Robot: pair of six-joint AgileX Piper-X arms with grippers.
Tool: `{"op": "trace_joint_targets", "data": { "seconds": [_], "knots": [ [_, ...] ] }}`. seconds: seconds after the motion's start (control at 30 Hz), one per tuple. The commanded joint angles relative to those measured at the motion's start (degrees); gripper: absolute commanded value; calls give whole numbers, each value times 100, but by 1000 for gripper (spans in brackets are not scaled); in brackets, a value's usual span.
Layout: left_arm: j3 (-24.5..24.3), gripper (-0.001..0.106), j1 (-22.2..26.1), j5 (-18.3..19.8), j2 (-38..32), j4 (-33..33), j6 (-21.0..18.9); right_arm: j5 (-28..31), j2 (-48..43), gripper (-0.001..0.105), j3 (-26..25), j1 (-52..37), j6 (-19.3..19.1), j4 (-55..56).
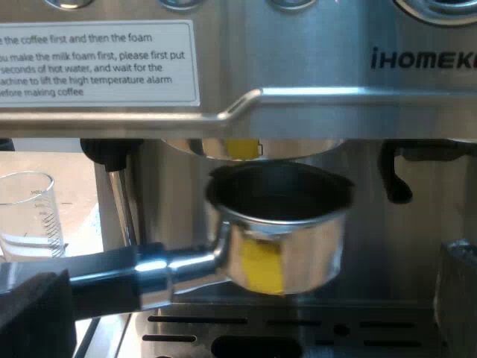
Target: Put the handle in the coffee machine
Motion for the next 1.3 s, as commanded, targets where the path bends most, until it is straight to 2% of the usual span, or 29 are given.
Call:
{"op": "trace_joint_targets", "data": {
  "seconds": [0.03,0.13,0.43,0.8,0.97,1.3],
  "knots": [
    [-117,0,-25,430,-49,-68,-110,68,-17,103,-50,-20,-71,6],
    [-138,0,-14,191,-49,-180,-192,68,-17,103,-50,-20,-71,6],
    [-138,0,-14,202,-49,-785,-837,68,-17,103,-50,-20,-71,6],
    [-204,0,-14,217,-49,-794,-841,68,-17,103,-50,-20,-71,6],
    [-204,0,-14,421,-69,-790,-841,68,-17,103,-50,-20,-71,6],
    [-204,0,-14,462,-137,-790,-841,68,-17,103,-50,-20,-71,6]
  ]
}}
